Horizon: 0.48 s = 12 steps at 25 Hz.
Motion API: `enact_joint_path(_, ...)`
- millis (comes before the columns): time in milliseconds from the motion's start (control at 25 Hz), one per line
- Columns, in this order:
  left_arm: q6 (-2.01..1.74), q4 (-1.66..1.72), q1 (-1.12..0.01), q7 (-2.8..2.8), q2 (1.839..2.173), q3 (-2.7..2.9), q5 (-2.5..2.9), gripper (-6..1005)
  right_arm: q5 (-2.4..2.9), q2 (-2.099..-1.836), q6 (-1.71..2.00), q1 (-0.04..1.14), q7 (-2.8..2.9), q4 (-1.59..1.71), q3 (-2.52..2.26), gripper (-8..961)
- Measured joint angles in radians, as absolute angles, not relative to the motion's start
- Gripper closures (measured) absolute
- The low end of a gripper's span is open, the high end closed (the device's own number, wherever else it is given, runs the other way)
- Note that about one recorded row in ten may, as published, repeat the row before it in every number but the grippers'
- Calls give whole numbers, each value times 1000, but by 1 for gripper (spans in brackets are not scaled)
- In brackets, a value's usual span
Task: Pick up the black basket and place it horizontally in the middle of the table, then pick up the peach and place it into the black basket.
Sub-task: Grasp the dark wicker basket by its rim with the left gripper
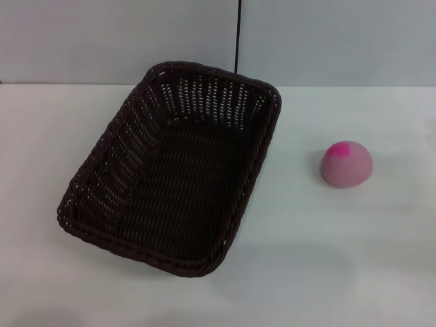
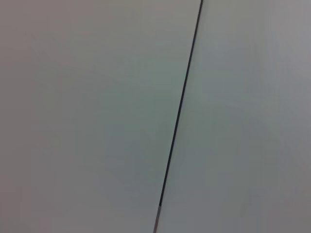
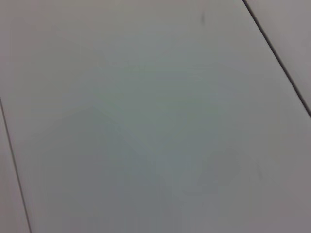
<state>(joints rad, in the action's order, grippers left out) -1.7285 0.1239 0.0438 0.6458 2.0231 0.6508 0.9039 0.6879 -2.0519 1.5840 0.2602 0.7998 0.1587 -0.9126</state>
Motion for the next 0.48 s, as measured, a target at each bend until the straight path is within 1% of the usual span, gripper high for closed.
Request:
enact_joint_path(120, -1728, 180, 77, 735, 2019, 660, 904, 198, 688, -2054, 1578, 251, 801, 178, -913, 294)
enact_joint_path(200, -1728, 180, 77, 735, 2019, 660, 904, 198, 688, -2054, 1569, 252, 802, 179, -912, 294)
enact_joint_path(280, -1733, 218, 90, 791, 2012, 686, 904, 198, 689, -2054, 1561, 253, 802, 181, -912, 293)
enact_joint_path(400, -1735, 267, 97, 843, 2008, 701, 930, 198, 689, -2059, 1558, 254, 800, 184, -912, 293)
enact_joint_path(480, -1735, 364, 111, 923, 2007, 698, 990, 198, 689, -2062, 1559, 253, 799, 189, -909, 293)
